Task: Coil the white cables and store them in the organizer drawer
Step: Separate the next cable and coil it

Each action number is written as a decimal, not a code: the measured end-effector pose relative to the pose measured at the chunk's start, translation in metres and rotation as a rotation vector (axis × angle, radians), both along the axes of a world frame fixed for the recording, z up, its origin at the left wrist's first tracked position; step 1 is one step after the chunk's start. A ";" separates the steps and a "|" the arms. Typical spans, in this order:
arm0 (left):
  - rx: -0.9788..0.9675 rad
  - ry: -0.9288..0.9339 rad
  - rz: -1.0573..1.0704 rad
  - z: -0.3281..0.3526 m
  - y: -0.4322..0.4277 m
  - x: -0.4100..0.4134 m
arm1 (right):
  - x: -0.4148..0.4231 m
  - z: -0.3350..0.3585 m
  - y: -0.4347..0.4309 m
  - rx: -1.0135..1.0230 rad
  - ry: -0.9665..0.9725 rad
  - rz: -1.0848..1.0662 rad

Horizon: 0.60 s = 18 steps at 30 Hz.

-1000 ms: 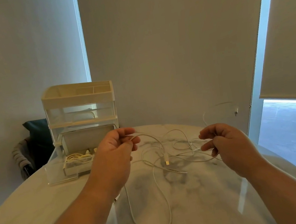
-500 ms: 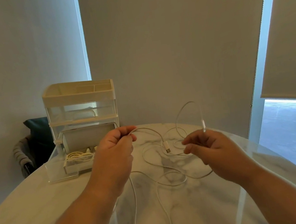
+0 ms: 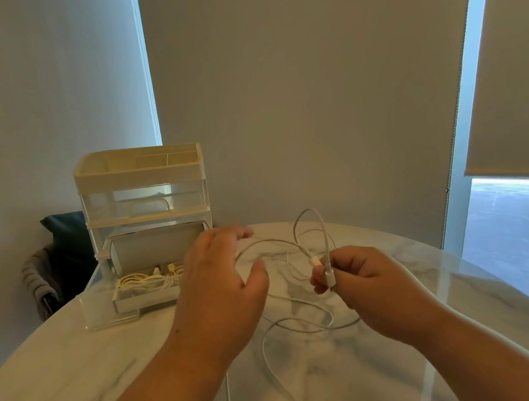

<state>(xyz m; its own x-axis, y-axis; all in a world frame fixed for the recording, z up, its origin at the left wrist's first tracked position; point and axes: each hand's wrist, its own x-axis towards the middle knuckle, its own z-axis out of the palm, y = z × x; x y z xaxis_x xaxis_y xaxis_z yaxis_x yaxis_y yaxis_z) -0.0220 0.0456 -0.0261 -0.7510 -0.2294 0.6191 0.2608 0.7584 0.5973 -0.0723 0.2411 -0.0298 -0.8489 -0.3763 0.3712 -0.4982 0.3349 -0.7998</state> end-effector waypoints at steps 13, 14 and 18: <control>-0.433 -0.088 -0.057 0.009 0.014 0.012 | 0.006 0.004 -0.003 -0.037 -0.092 0.166; -0.442 -0.091 -0.058 0.011 0.015 0.014 | 0.007 0.004 -0.003 -0.039 -0.097 0.163; -0.490 -0.051 -0.110 0.011 0.015 0.014 | 0.010 0.006 -0.006 -0.031 -0.112 0.175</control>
<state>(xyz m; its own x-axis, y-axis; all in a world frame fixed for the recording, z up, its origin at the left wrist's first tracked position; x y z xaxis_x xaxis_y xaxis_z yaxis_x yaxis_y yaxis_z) -0.0077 0.0601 -0.0148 -0.7866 0.1615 0.5960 0.3349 0.9225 0.1920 -0.0625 0.2351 -0.0243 -0.8080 -0.5119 0.2917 -0.4541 0.2255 -0.8619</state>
